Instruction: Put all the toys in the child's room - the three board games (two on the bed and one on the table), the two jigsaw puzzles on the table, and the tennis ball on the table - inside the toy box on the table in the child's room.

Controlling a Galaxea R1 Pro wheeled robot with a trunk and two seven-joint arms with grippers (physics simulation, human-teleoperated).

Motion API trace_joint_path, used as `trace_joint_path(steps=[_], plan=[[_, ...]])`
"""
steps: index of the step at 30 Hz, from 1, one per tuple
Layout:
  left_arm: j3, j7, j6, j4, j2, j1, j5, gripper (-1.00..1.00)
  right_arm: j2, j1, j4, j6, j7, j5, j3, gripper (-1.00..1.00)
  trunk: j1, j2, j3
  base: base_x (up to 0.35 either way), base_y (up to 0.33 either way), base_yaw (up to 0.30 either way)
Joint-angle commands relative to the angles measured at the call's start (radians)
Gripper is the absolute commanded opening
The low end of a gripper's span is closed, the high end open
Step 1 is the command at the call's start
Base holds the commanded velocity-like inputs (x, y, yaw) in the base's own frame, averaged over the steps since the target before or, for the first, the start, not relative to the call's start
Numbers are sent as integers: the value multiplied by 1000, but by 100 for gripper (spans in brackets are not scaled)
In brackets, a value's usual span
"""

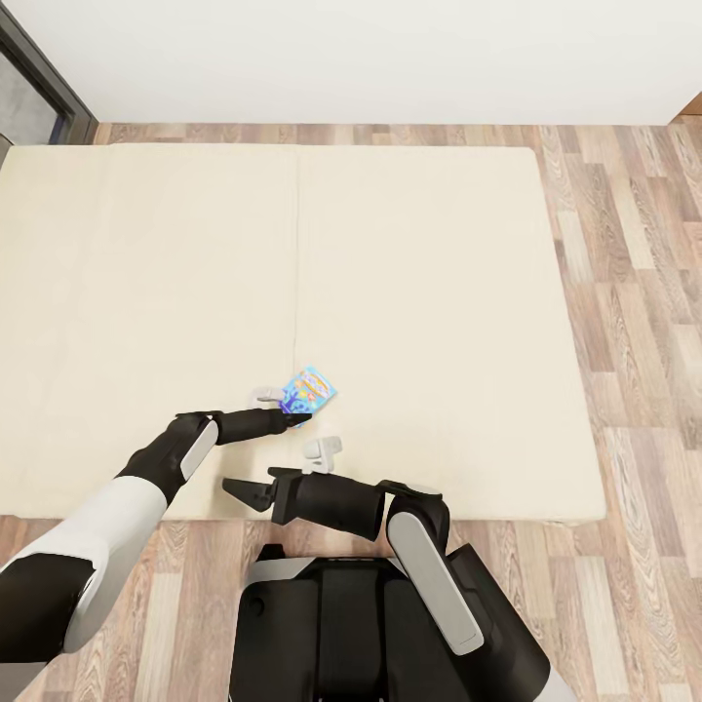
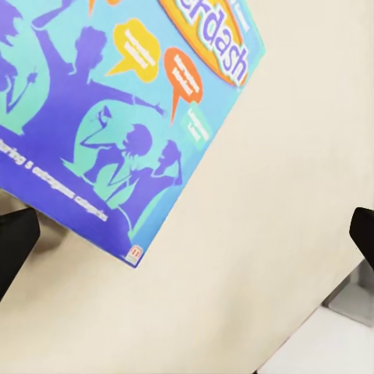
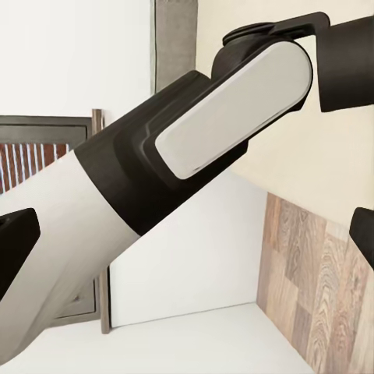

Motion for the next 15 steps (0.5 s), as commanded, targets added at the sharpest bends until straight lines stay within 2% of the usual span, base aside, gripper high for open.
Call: trace_joint_path(steps=[1, 7, 15], plan=[[-5, 2, 8, -1, 1, 0, 11, 100, 1, 0, 0, 4, 4, 3, -1, 100, 1, -2, -1, 0, -7, 0], [-5, 2, 8, -1, 1, 0, 11, 100, 1, 0, 0, 3, 4, 3, -1, 100, 1, -2, -1, 0, -169, 0], [-5, 2, 8, -1, 1, 0, 11, 100, 0, 0, 0, 3, 4, 3, -1, 100, 1, -2, -1, 0, -82, 0]])
